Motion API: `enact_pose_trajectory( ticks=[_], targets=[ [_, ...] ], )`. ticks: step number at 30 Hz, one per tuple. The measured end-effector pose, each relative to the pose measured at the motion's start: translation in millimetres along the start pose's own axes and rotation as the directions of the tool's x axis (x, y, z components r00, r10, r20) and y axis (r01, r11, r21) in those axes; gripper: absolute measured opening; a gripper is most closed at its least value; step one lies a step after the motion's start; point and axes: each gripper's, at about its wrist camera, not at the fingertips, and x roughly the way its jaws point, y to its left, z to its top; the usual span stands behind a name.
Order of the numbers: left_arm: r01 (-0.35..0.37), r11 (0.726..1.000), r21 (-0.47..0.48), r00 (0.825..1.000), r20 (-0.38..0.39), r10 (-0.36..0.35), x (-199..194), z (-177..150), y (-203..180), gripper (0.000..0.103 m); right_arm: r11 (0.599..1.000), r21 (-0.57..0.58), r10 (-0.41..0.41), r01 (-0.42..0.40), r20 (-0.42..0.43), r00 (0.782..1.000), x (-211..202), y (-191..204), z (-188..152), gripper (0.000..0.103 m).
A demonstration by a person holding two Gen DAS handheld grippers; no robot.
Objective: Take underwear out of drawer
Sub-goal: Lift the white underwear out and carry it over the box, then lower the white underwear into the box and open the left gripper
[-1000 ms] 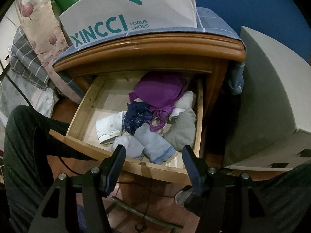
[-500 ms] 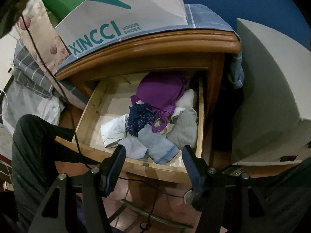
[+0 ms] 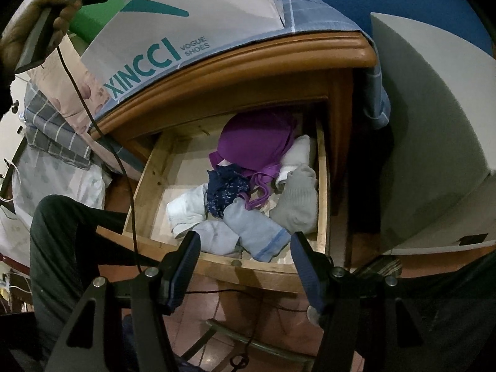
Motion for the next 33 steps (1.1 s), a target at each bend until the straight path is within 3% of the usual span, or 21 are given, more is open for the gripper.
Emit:
enact_pose_trajectory(
  ticks=[9,16,19,22,24,33],
  targets=[
    [0.011,1.0,0.015,0.998,-0.057,-0.01,-12.3,-38.1,4.2,0.01,1.0,0.022,0.008,-0.008,-0.008,1.0,0.7,-5.0,-1.2,0.062],
    [0.018,1.0,-0.022,0.999,-0.041,-0.019,-37.9,-51.0,11.5,0.01,1.0,0.01,0.0,0.0,-0.009,1.0,2.4,-2.0,-0.9,0.062],
    [0.042,0.995,-0.09,0.995,-0.081,-0.05,-22.2,-44.9,14.8,0.01,1.0,-0.002,-0.006,0.006,-0.01,1.0,2.4,0.6,-0.7,0.062],
    [0.074,0.971,-0.226,0.983,-0.146,-0.109,9.4,-39.1,21.7,0.01,1.0,-0.01,-0.011,0.011,-0.006,1.0,1.3,1.3,-1.4,0.062],
    [0.068,0.962,-0.266,0.978,-0.175,-0.118,26.0,-38.5,20.0,0.01,1.0,-0.002,-0.012,0.012,-0.006,1.0,1.1,-0.7,-1.8,0.062],
    [0.009,0.955,-0.298,0.97,-0.23,-0.08,64.1,-38.5,4.7,0.012,1.0,0.003,0.001,-0.001,-0.017,1.0,4.4,-2.3,-1.6,0.062]
  ],
)
